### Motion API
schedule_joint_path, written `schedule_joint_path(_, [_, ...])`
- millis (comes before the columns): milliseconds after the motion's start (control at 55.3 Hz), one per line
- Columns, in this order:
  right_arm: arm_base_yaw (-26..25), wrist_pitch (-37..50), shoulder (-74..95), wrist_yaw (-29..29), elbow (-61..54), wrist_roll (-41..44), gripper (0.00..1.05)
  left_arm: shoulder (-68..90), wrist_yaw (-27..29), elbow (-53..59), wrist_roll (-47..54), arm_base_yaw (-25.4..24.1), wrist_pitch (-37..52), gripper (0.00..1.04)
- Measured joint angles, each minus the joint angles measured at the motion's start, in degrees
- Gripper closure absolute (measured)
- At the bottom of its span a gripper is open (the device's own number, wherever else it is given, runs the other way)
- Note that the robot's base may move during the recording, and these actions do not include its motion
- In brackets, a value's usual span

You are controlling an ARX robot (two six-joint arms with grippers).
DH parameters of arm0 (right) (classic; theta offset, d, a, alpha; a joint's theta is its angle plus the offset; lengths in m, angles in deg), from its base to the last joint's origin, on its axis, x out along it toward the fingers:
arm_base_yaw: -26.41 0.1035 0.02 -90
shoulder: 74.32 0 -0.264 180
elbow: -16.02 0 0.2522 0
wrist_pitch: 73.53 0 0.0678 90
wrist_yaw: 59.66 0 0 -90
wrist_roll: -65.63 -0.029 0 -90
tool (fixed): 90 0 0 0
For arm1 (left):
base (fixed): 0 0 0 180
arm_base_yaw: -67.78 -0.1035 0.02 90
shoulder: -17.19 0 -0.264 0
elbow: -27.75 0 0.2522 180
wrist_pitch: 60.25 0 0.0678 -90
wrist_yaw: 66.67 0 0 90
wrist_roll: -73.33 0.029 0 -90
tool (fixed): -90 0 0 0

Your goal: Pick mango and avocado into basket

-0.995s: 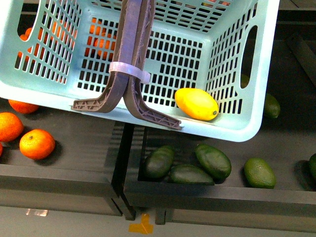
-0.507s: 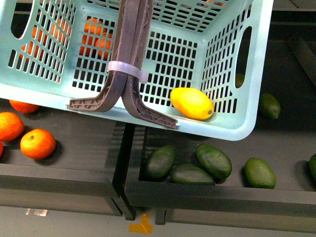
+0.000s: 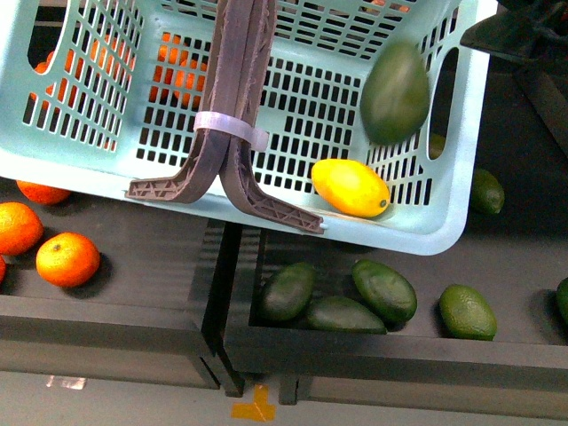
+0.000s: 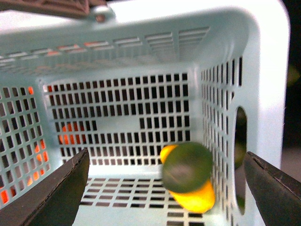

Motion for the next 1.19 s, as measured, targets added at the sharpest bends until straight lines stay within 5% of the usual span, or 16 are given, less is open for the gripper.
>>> schedule_joint_path(181, [-0.2, 7.4, -7.3, 5.0, -4.8, 11.3, 0.09, 0.0, 0.4, 0.0, -0.2, -0.1, 0.0, 1.0])
schedule_joint_path(380, [-2.4, 2.9, -24.1, 10.0, -14.6, 17.8, 0.09, 0.0, 0.2, 0.0, -0.4, -0.1, 0.0, 1.0])
schedule_joint_path(471, [-4.6, 20.7, -31.4, 8.3, -26.8, 26.4, 0.28, 0.0, 0.2, 0.0, -0.3, -0.1, 0.0, 1.0])
schedule_joint_path(543, [-6.3, 25.7, -33.8, 6.7, -30.9, 28.5, 0.38, 0.0, 0.0, 0.0, -0.3, -0.1, 0.0, 1.0])
schedule_joint_path(941, [-14.4, 27.4, -45.3, -1.0, -44.5, 31.2, 0.99, 0.0, 0.2, 0.0, -0.4, -0.1, 0.0, 1.0])
schedule_joint_path(1194, [-17.6, 25.6, -51.6, -4.2, -48.8, 31.5, 1.03, 0.0, 0.2, 0.0, -0.3, -0.1, 0.0, 1.0])
